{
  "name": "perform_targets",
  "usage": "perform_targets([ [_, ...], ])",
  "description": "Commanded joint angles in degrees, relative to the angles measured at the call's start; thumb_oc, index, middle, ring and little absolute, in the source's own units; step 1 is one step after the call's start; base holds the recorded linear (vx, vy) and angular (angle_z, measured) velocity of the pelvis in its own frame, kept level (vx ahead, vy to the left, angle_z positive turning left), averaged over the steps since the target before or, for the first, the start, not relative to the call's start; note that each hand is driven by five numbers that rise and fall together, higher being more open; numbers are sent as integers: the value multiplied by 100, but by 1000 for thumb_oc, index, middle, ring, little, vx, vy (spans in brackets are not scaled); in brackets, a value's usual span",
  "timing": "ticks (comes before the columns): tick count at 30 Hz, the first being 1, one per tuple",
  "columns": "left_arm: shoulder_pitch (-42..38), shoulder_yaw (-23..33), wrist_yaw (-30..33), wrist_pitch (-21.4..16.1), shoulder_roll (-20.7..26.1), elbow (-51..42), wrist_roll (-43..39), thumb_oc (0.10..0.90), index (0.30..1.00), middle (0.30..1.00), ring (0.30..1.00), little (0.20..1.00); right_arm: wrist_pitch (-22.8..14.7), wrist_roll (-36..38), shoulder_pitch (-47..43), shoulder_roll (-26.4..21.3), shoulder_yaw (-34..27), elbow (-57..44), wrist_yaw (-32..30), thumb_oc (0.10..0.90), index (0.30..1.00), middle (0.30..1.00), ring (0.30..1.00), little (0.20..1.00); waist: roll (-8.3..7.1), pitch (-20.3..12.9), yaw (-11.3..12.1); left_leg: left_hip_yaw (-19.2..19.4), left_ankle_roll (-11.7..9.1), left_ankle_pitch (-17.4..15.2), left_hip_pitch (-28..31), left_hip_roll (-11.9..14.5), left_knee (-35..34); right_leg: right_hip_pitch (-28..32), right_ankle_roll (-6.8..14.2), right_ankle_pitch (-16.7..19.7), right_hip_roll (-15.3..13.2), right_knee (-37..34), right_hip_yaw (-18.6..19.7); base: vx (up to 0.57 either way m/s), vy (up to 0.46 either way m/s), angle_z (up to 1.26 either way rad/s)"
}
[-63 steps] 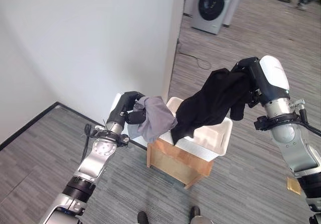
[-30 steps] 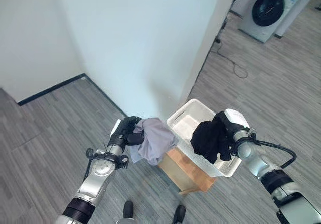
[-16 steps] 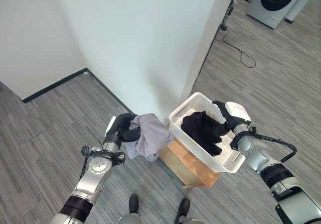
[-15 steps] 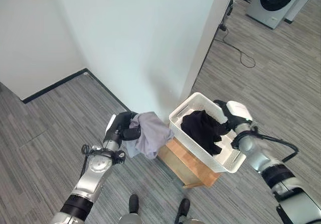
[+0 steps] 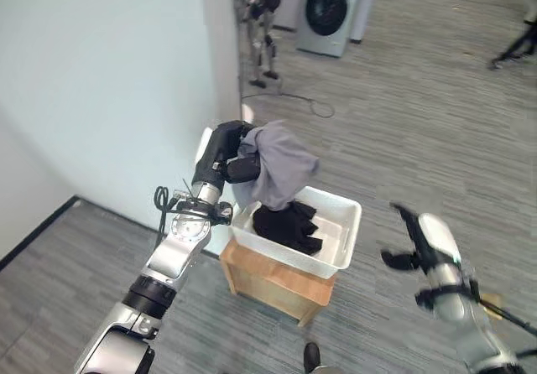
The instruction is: Pick up bed clothes into laundry basket.
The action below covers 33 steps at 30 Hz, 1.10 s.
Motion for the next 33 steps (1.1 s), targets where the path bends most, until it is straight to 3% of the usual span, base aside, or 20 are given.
perform_targets([
  [1,-1418,-77,80,-636,7,335,119,400,300,300,300,300,-196,43,-459,-453,-402,-195,-84,800,900,900,900,900,309,-62,38,674,43,-414,-130,124,43,185,543,-434,-346,31,-159,34,26,-38],
  [2,-1525,-62,117,-575,94,573,280,400,300,300,300,300,-159,114,-224,-465,-496,33,1,800,900,900,900,900,335,-58,-115,763,30,-414,-126,127,43,106,561,-394,-339,31,-61,42,20,-37],
  [4,-1601,-76,136,-548,122,742,358,400,300,300,300,300,-158,176,-146,-460,-550,114,37,800,900,900,900,900,350,-60,-169,816,24,-416,-123,130,43,61,570,-374,-334,31,-13,76,29,-39],
  [5,-1725,-67,190,-449,242,1080,639,400,300,300,300,300,-170,327,59,-411,-665,231,90,800,900,900,900,900,391,-66,-305,795,-13,-561,-74,114,43,36,637,-433,-327,31,116,118,46,-45],
  [12,-2390,-73,535,-161,745,2485,1179,400,300,300,300,300,-252,517,283,-269,-535,371,167,800,900,900,900,900,402,80,-590,1048,-41,-512,-246,106,43,-355,707,-255,-308,31,340,0,28,-36],
  [16,-2927,-253,724,-28,965,3157,1647,400,300,300,300,300,-280,561,345,-93,-307,381,189,800,900,900,900,900,301,226,-588,1111,-47,-469,-411,124,43,-567,738,-176,-316,31,351,-52,18,-18],
  [24,-3409,-390,952,-16,915,4115,1874,400,300,300,300,300,-410,663,299,63,51,388,64,800,900,900,900,900,57,473,-515,1157,-64,-394,-702,148,43,-909,764,-27,-343,31,367,-43,2,-7],
  [25,-3406,-372,974,-41,885,4164,1821,433,349,349,349,349,-418,679,279,96,103,421,44,800,900,900,900,900,30,502,-512,1157,-62,-386,-746,144,43,-959,769,8,-349,31,384,-40,7,-17],
  [26,-3379,-340,996,-65,817,4152,1733,433,349,349,349,349,-417,696,259,128,143,441,28,800,900,900,900,900,9,533,-507,1149,-60,-382,-777,141,43,-993,768,18,-359,31,385,-47,5,-10],
  [27,-3363,-319,1011,-87,782,4117,1635,505,458,458,458,458,-428,721,264,150,182,450,10,800,900,900,900,900,-6,545,-503,1138,-57,-375,-812,137,43,-1015,768,20,-374,31,375,-43,3,-4],
  [28,-3342,-308,1022,-111,731,4102,1567,532,498,498,498,498,-442,739,289,169,207,459,-7,800,900,900,900,900,-21,576,-501,1128,-56,-373,-835,132,43,-1032,773,44,-384,31,368,-36,7,4],
  [29,-3330,-314,1007,-118,676,4077,1541,725,787,787,787,787,-447,767,266,138,196,465,-13,800,900,900,900,900,-26,592,-496,1115,-50,-370,-858,123,43,-1040,776,42,-394,31,363,-31,3,5],
  [30,-3313,-329,975,-134,619,4030,1523,800,900,900,900,900,-447,802,284,142,188,483,-7,800,900,900,900,900,-36,605,-489,1101,-41,-378,-866,115,43,-1040,775,29,-407,31,359,0,0,0],
  [33,-3257,-381,927,-154,394,3946,1520,800,900,900,900,900,-473,878,369,127,160,503,7,800,900,900,900,900,-48,612,-505,1052,-17,-408,-860,84,43,-1009,768,0,-446,31,317,0,0,0],
])
